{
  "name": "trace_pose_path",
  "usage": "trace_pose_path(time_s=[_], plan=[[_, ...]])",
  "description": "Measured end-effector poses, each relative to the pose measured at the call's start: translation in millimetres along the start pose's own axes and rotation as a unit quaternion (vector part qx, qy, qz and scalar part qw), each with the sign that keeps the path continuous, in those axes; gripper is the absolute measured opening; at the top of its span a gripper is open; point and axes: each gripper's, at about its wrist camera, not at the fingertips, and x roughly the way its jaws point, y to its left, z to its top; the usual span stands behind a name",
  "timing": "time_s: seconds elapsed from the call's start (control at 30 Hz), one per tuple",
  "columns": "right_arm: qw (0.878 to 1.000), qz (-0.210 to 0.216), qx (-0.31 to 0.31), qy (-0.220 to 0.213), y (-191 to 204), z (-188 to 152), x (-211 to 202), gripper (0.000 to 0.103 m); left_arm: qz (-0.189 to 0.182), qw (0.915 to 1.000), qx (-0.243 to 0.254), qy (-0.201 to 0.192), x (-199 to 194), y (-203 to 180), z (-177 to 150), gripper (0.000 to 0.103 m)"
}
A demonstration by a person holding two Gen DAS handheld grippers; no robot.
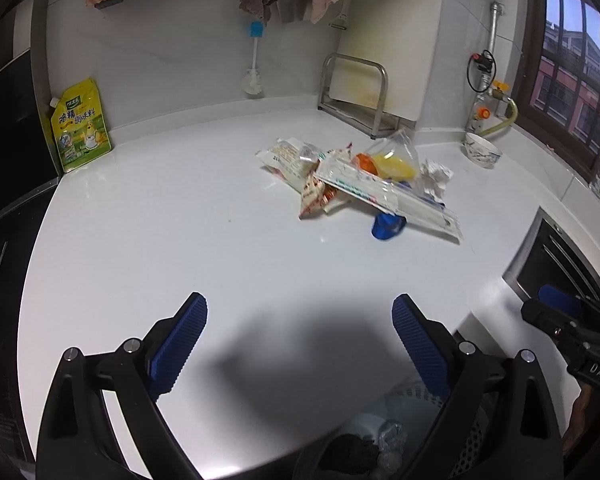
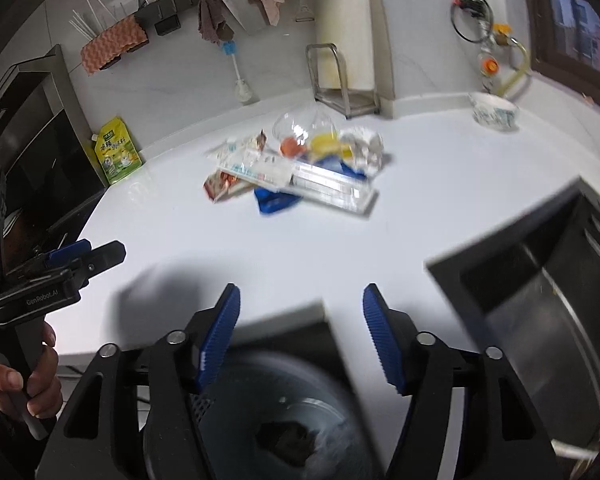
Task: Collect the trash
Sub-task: 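Move both tools back to the trash pile on the counter, then grasp the toothbrush package with the right tool while the left tool grasps the red-patterned snack wrapper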
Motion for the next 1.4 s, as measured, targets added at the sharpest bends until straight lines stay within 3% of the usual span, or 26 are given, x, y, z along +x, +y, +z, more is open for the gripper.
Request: trace_pose_path(time_s=[0.43, 0.9, 1.4], plan=[[0.990, 0.014, -0.137, 0.027, 9, 82, 90, 0.062, 0.016, 0.9999, -0.002, 0.007, 53, 2, 38, 0.092], [0.976, 0.032, -0.210, 0.047, 27, 99, 135, 0.062, 0.014, 0.9996, -0.014, 0.022, 72, 7, 36, 0.092], [0.964, 0.004, -0.257, 0.066, 51, 108, 176, 0.062, 0.010, 0.9994, -0.023, 0.024, 74, 11, 35, 0.092]])
